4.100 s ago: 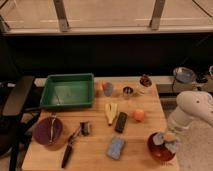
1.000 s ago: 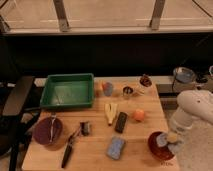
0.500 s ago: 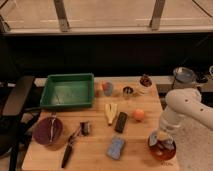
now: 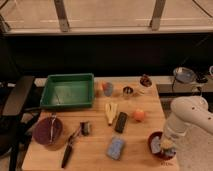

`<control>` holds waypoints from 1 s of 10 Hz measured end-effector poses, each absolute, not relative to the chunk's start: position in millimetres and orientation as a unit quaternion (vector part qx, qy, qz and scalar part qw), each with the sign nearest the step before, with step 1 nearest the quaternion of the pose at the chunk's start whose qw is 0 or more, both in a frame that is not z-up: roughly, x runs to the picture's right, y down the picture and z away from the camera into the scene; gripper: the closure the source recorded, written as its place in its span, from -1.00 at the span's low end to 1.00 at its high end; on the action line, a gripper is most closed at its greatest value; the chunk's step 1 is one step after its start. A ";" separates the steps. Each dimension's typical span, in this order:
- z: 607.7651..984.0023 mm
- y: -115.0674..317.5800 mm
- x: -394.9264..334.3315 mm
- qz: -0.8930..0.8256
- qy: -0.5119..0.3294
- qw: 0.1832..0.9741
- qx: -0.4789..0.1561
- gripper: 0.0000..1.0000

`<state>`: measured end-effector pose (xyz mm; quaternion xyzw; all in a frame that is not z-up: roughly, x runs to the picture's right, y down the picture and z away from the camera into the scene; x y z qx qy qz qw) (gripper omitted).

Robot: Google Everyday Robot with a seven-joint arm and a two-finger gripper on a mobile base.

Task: Wipe red bowl with towel

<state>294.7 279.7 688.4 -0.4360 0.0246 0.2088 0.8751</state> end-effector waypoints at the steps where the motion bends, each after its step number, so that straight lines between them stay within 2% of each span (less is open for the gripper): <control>1: 686.9 279.1 305.0 0.216 0.032 0.874 -0.435 1.00; 4: 692.8 255.7 320.2 0.212 0.049 0.879 -0.425 1.00; 7: 709.2 233.5 294.1 0.178 0.043 0.887 -0.423 1.00; 10: 708.4 243.3 270.8 0.158 0.028 0.891 -0.425 1.00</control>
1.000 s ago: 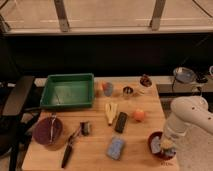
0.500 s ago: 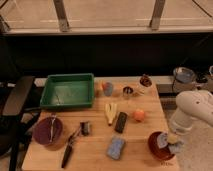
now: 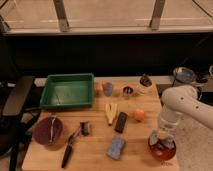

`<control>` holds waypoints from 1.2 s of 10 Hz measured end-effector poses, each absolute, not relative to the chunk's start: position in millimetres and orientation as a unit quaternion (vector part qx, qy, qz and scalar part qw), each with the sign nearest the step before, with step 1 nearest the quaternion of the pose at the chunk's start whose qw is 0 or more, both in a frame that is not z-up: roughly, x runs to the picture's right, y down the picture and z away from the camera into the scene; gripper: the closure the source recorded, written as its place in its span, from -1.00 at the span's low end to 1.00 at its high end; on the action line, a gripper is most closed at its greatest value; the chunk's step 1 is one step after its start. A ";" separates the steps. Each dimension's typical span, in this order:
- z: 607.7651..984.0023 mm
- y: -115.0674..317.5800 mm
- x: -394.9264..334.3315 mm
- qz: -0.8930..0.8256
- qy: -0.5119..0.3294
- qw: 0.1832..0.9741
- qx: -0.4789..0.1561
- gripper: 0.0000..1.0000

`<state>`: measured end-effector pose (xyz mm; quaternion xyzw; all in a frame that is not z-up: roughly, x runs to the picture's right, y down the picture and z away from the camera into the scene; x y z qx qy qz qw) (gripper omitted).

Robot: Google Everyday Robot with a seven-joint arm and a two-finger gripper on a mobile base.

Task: Wipe red bowl with towel

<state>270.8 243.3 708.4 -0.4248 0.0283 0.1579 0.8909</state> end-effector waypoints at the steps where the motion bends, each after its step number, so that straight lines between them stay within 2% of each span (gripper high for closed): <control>1: 701.2 253.1 270.5 0.158 0.028 0.890 -0.427 1.00; 4: 676.5 282.2 276.9 0.177 0.029 0.886 -0.428 1.00; 6: 670.8 287.2 289.3 0.190 0.041 0.882 -0.429 1.00; 12: 692.0 245.1 313.5 0.195 0.067 0.887 -0.412 1.00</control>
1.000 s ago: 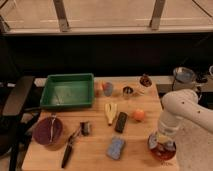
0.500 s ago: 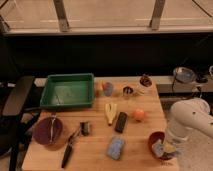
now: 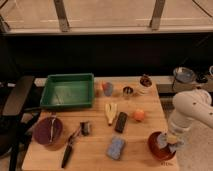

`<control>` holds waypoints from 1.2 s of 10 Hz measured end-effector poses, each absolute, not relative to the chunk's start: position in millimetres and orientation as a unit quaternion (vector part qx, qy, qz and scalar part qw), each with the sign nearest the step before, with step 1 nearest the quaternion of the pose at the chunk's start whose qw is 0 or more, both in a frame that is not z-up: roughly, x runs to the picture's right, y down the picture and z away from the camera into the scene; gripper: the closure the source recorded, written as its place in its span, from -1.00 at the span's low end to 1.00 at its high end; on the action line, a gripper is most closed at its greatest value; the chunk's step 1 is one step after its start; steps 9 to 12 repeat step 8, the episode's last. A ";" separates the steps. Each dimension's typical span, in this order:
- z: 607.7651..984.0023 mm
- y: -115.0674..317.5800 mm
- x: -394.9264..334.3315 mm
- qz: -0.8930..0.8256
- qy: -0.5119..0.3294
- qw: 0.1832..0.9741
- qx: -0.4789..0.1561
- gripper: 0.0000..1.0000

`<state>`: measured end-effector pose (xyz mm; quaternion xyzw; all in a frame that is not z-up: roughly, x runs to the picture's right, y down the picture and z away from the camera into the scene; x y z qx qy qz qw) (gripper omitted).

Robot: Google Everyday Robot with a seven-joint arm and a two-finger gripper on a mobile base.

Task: Wipe red bowl with towel

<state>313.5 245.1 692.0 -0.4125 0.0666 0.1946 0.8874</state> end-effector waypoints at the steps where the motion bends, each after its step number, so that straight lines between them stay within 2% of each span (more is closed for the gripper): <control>1: 696.6 239.9 310.9 0.190 0.065 0.889 -0.412 1.00; 5: 701.0 254.6 286.9 0.171 0.054 0.887 -0.426 1.00; 8: 681.8 281.7 288.6 0.179 0.054 0.881 -0.434 1.00; 12: 681.8 281.7 288.6 0.179 0.054 0.881 -0.434 1.00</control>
